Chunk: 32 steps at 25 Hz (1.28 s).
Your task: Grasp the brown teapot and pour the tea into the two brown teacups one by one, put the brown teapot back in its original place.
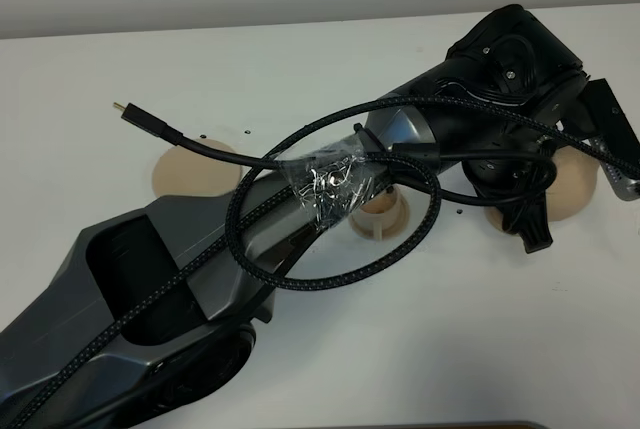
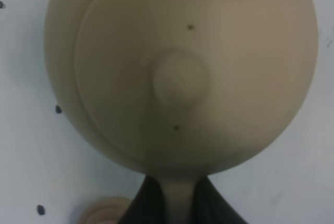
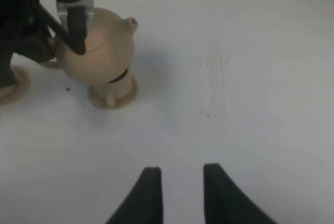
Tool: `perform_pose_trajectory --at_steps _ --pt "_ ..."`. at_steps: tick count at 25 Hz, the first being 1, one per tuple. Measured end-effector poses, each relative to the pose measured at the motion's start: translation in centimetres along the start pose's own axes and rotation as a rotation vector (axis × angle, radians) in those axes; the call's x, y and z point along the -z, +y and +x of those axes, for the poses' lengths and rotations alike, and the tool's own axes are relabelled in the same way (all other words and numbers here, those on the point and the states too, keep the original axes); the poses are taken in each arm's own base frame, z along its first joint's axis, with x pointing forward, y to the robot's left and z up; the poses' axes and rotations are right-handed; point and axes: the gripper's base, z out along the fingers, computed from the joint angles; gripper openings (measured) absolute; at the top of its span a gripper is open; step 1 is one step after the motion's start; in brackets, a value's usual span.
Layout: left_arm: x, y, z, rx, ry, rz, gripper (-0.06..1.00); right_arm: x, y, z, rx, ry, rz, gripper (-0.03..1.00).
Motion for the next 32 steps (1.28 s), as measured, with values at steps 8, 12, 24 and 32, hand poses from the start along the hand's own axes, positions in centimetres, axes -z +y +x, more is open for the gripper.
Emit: perform_pose_trajectory --at_steps 8,12,24,32 --pt "0.2 -0.8 1.2 0.09 0.045 0.059 0.13 0.0 0.0 0.0 0.0 0.0 -0.001 0.19" --pt "-0.6 -1.3 2.0 0.123 0.092 0.073 0.13 0.0 0.0 0.0 0.0 0.0 -0.001 0.19" --pt "-1.7 -1.8 2.9 0.162 0.142 0.084 0.13 0.0 0.1 0.0 -0.003 -0.001 -0.006 0.19" --pt "-3.0 -2.7 4.1 0.182 0.206 0.111 0.13 0.0 0.1 0.0 -0.009 -0.003 -0.015 0.19"
